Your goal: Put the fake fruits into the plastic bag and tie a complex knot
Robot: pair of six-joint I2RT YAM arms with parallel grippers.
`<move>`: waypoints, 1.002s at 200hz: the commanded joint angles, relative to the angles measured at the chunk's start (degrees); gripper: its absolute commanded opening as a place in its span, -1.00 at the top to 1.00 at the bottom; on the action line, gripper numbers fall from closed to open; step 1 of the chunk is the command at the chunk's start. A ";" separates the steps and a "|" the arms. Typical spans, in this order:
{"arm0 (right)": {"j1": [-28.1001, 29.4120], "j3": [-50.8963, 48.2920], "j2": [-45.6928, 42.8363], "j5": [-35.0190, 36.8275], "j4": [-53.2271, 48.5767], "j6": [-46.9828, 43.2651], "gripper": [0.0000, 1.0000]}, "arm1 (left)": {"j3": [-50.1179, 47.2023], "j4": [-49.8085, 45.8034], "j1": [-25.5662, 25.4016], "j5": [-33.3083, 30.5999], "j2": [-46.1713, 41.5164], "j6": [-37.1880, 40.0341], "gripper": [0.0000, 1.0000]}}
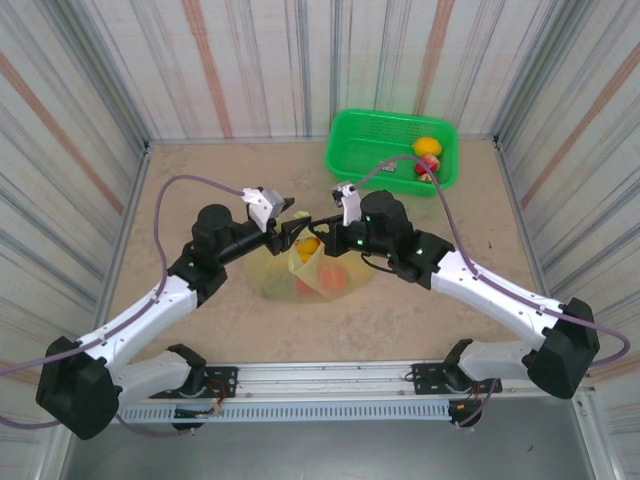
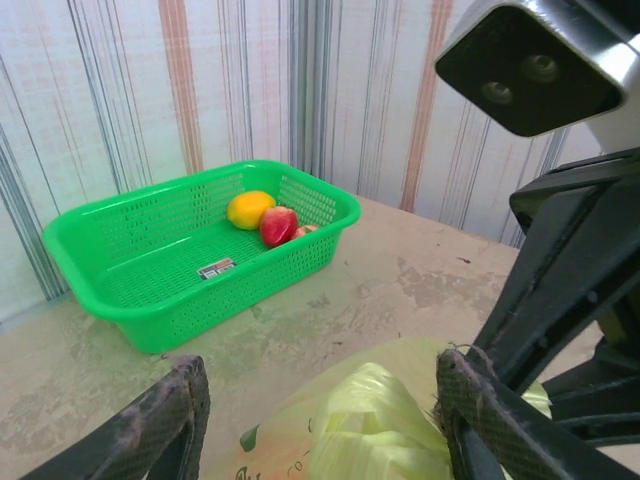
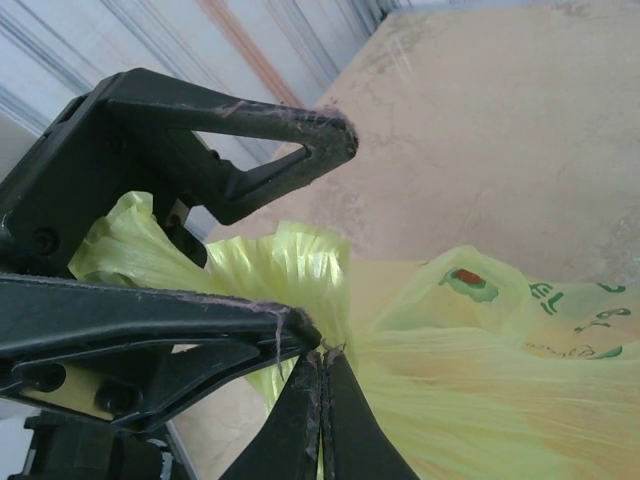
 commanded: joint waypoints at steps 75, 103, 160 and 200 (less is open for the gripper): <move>5.42 0.35 -4.04 4.60 -1.73 1.46 0.91 | 1.45 -1.20 0.37 -0.40 0.52 -0.97 -0.42; 6.02 -2.99 -4.80 5.28 1.49 1.32 0.79 | 1.61 -1.55 0.37 1.00 0.67 -0.92 -0.32; 6.68 -8.68 -1.67 6.12 8.90 -1.04 0.54 | 1.40 -1.52 0.40 4.10 0.64 0.37 0.31; 6.26 -6.86 -0.59 7.07 6.64 -5.38 0.14 | 1.14 -1.11 0.41 6.23 0.48 1.35 0.78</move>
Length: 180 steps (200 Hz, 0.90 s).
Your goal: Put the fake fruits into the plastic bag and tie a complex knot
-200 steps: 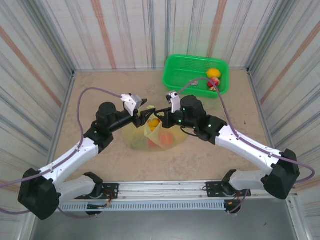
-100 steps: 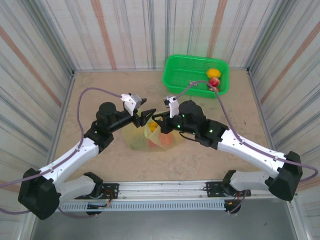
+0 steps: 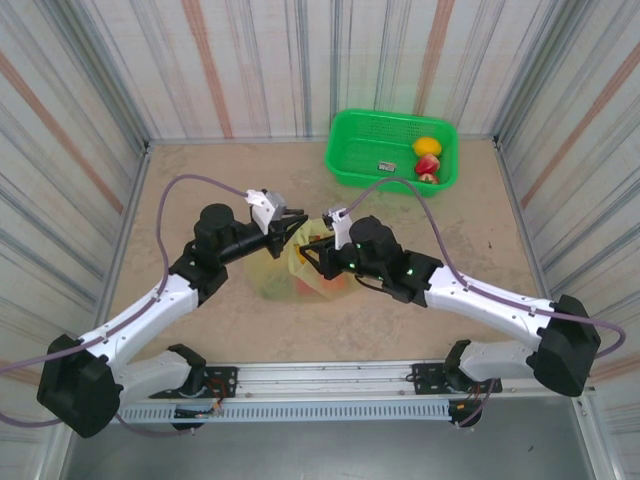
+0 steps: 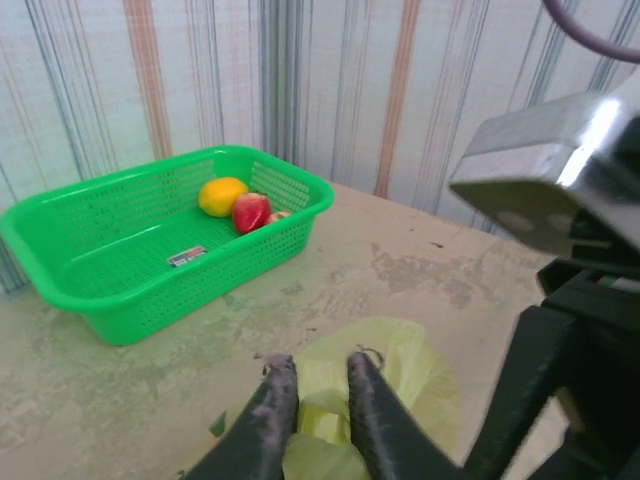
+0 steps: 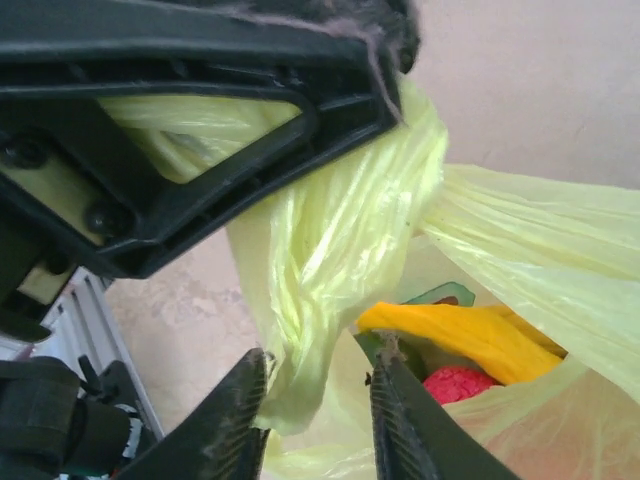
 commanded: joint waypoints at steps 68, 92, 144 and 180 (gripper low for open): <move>-8.35 8.25 -9.63 -24.25 -19.43 -22.07 -0.06 | -0.38 2.29 0.37 2.34 -0.95 3.28 0.96; -13.22 8.83 -11.43 -27.67 -20.28 -29.75 -0.01 | -0.69 2.85 0.43 2.47 -0.79 3.32 0.96; -18.53 21.46 4.52 -34.53 -27.35 -40.30 -0.33 | -0.83 3.42 0.43 3.07 -0.81 3.16 0.96; -19.34 29.51 14.01 -42.15 -35.74 -43.00 -0.32 | -1.05 3.62 0.33 3.25 -1.29 3.19 0.96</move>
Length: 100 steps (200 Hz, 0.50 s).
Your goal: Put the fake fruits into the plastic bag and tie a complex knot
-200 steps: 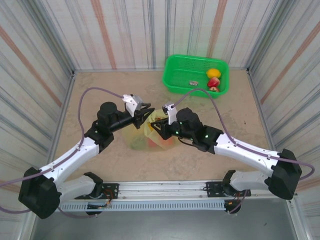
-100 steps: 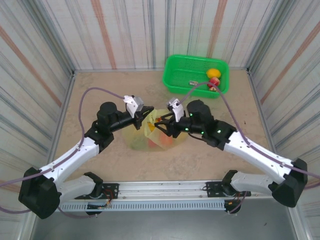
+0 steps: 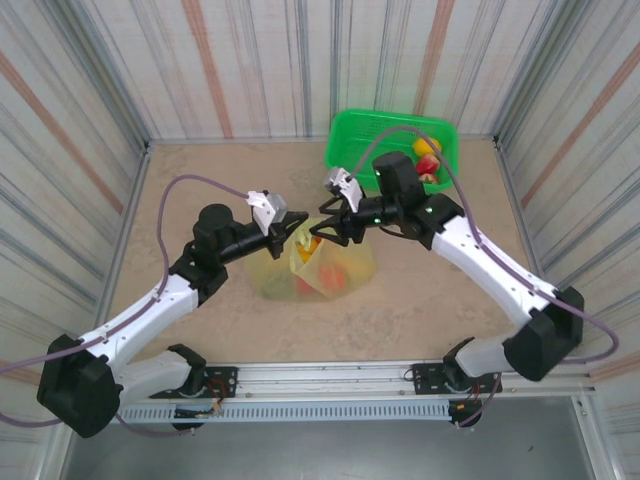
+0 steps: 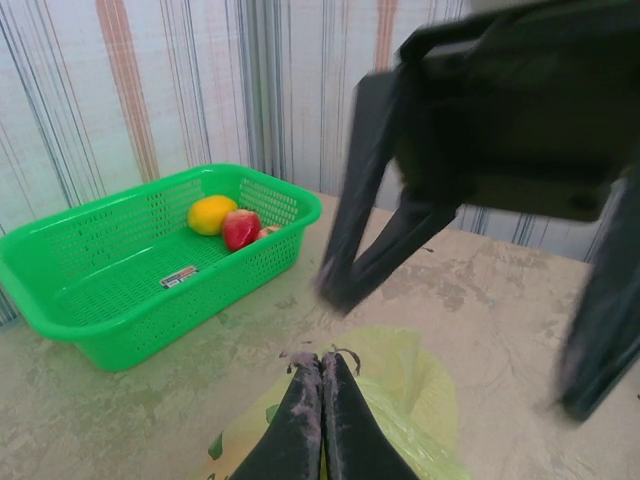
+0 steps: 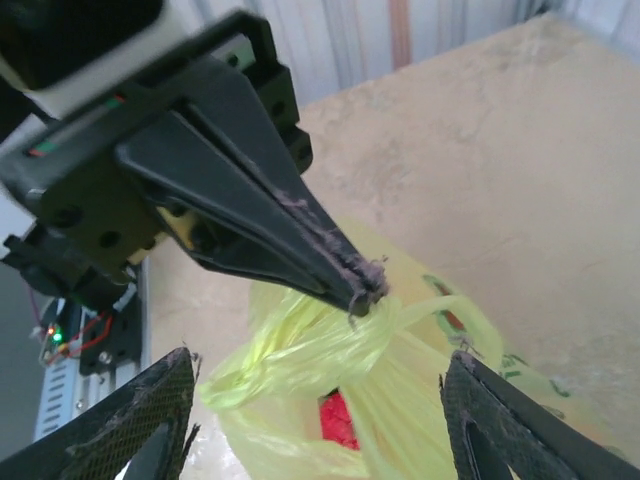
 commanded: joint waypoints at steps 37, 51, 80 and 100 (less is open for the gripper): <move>-0.44 6.95 7.36 -12.01 -11.26 -5.86 -0.21 | -0.77 1.87 0.28 1.37 -1.38 1.15 0.96; -0.67 7.41 8.19 -10.73 -11.46 -5.98 -0.18 | -0.76 1.95 0.33 1.37 -1.38 1.06 0.96; -0.72 8.83 10.54 -10.15 -13.07 -6.56 -0.08 | -0.66 2.01 0.33 1.67 -1.36 1.02 0.96; -0.66 9.78 11.90 -11.52 -13.87 -6.83 -0.04 | -0.70 2.01 0.34 1.81 -1.41 0.97 0.96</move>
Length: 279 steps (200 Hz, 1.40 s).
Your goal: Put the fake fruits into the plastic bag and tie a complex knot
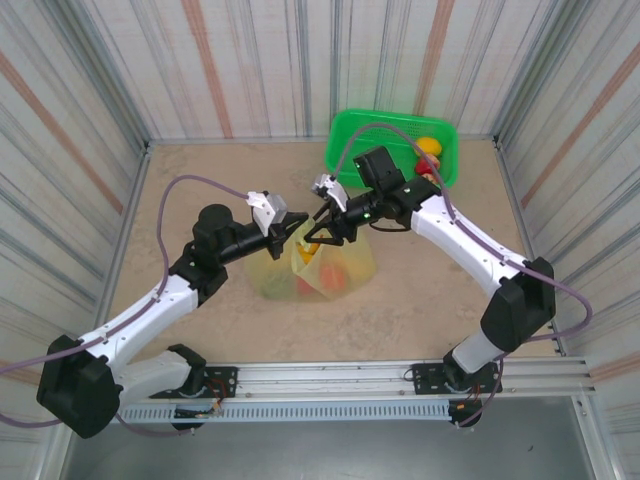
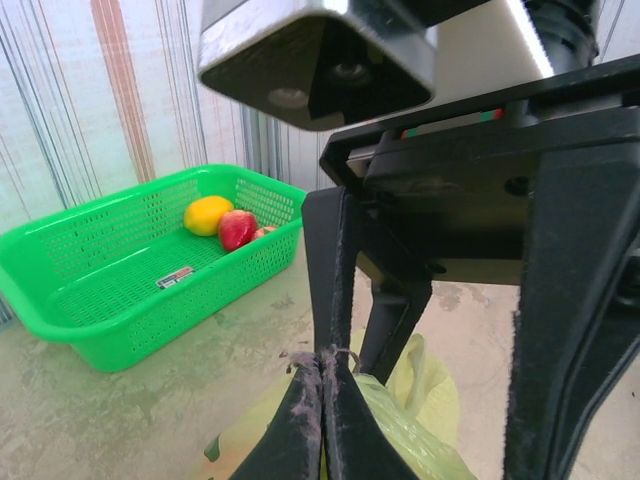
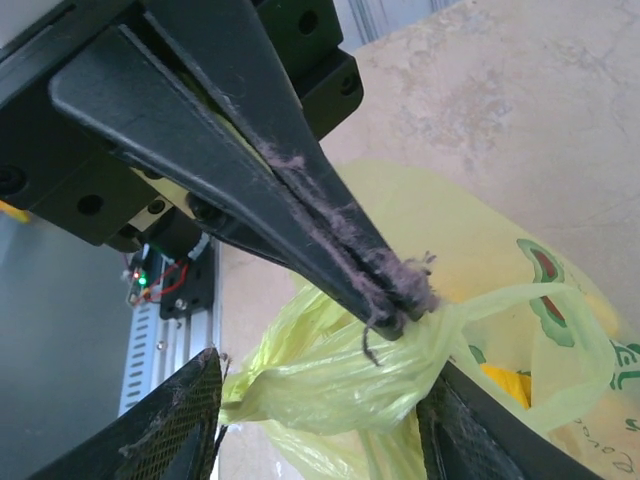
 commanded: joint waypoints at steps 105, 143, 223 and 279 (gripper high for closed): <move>0.19 2.81 4.51 0.02 -1.77 -4.69 -0.07 | -0.39 1.71 0.32 1.83 -1.50 1.15 0.95; 0.11 3.12 6.06 3.82 0.22 -5.63 -0.12 | -0.45 1.57 0.30 2.05 -1.72 1.15 0.96; 0.46 3.44 6.38 -1.08 -0.53 -6.18 0.56 | -0.09 1.32 0.41 2.46 -1.12 1.25 0.96; 0.04 0.10 1.19 7.73 1.60 -8.11 1.00 | -0.04 0.81 0.68 0.58 -1.49 1.47 0.90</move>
